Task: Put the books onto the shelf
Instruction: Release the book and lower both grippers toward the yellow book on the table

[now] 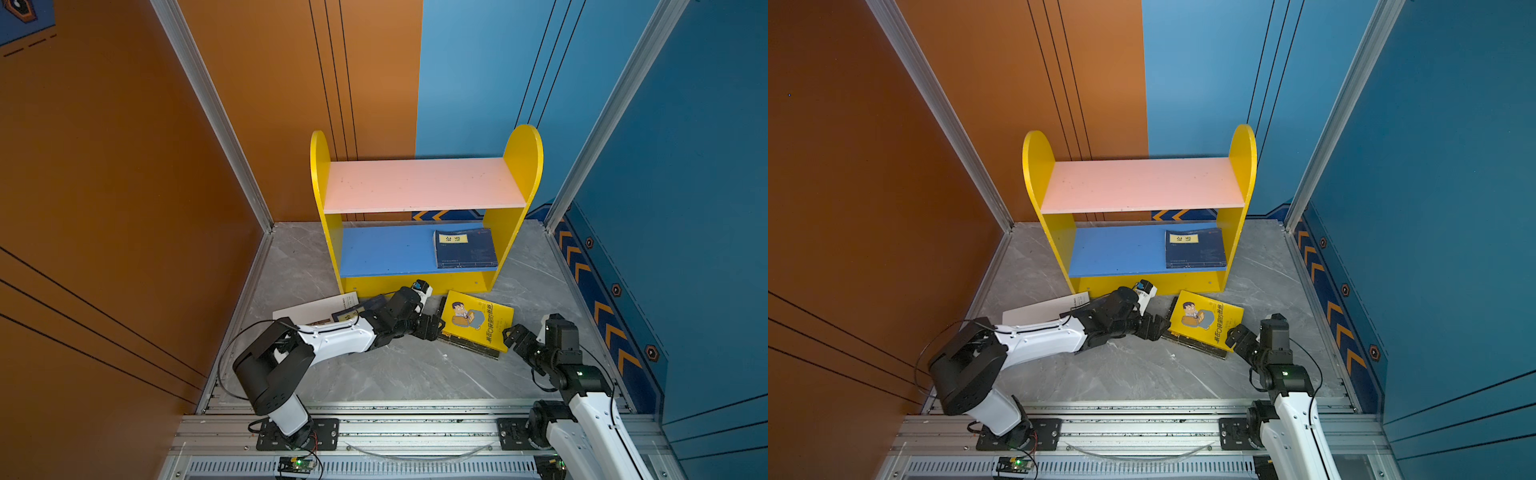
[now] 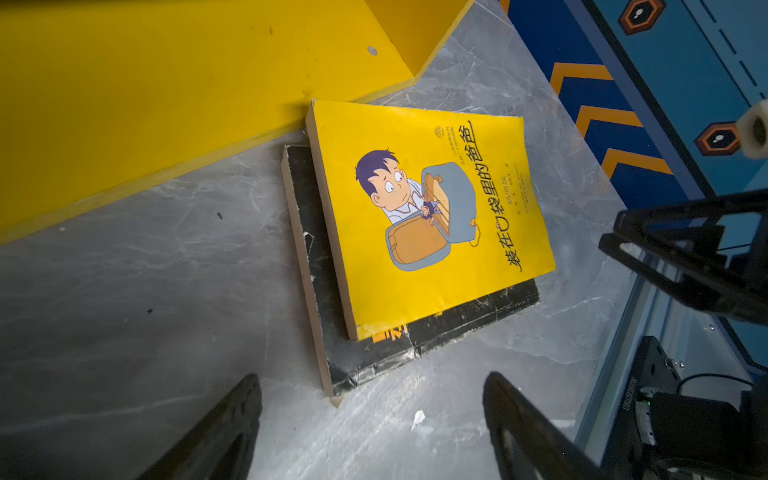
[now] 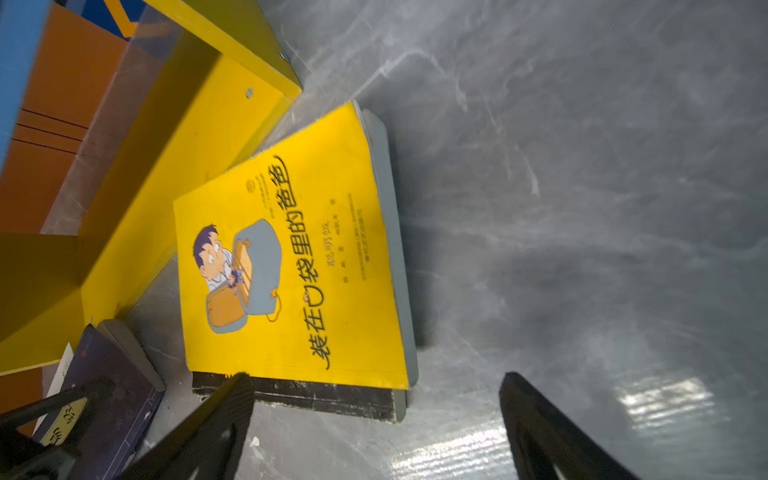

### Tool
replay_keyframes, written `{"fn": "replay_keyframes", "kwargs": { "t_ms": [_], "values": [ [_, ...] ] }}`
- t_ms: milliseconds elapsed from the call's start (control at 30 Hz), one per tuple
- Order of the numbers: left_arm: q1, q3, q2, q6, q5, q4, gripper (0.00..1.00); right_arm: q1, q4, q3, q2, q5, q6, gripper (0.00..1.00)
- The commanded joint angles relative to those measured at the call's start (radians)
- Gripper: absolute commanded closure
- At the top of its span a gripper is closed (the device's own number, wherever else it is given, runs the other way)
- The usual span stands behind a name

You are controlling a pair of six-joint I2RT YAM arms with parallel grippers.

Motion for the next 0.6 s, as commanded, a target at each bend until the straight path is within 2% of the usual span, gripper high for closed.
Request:
{"fn": "replay_keyframes", "kwargs": {
  "t_ms": [0, 267, 567],
  "values": [
    [-0.008, 0.045, 0.052, -0.032, 0.039, 0.045, 0.15, -0.02, 0.056, -0.059, -0.016, -0.081, 0.064, 0.06],
    [-0.001, 0.109, 0.159, -0.047, 0.079, 0.042, 0.16, -0.112, 0.197, -0.124, 0.02, -0.194, 0.088, 0.09],
    [0.01, 0.127, 0.214, -0.064, 0.088, 0.037, 0.17, -0.156, 0.351, -0.113, 0.203, -0.326, 0.074, 0.16]
  ]
}}
